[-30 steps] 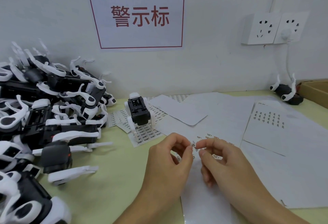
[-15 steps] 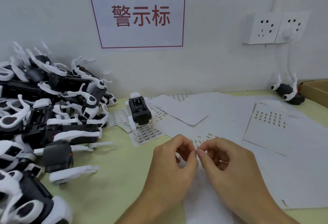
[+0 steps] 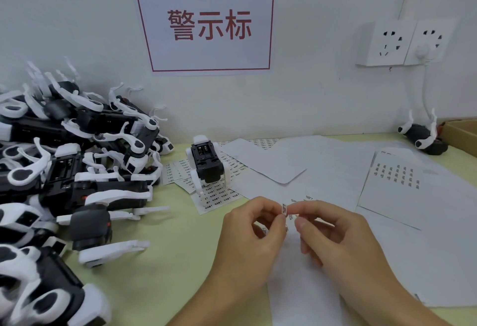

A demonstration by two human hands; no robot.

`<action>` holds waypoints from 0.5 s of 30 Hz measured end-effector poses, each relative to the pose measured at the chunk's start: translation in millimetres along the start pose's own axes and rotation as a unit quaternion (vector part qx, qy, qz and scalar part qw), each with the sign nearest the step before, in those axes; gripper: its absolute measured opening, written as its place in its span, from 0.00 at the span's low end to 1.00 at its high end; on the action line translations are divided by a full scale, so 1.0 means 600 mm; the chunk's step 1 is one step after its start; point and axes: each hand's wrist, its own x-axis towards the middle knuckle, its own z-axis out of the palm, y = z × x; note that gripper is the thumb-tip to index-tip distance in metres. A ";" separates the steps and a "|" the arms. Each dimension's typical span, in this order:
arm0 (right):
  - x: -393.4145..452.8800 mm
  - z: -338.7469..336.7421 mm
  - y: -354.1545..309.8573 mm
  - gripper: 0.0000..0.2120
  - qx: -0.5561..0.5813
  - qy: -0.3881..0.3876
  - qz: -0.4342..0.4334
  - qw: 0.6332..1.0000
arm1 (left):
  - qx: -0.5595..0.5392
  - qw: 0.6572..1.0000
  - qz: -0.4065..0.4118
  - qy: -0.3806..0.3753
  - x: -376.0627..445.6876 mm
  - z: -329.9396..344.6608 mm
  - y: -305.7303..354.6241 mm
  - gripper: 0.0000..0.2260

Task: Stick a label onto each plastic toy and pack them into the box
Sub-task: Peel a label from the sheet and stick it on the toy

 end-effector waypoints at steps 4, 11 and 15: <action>0.002 0.001 0.001 0.16 0.003 0.001 -0.002 1.000 | -0.012 1.000 -0.007 0.009 0.002 -0.003 0.002 0.07; 0.005 0.001 0.012 0.11 -0.016 0.034 0.013 0.999 | -0.016 1.000 -0.007 0.009 0.002 -0.002 -0.002 0.09; 0.003 0.003 0.012 0.10 -0.029 0.036 -0.014 0.999 | -0.009 0.999 0.022 -0.024 -0.001 -0.001 0.002 0.06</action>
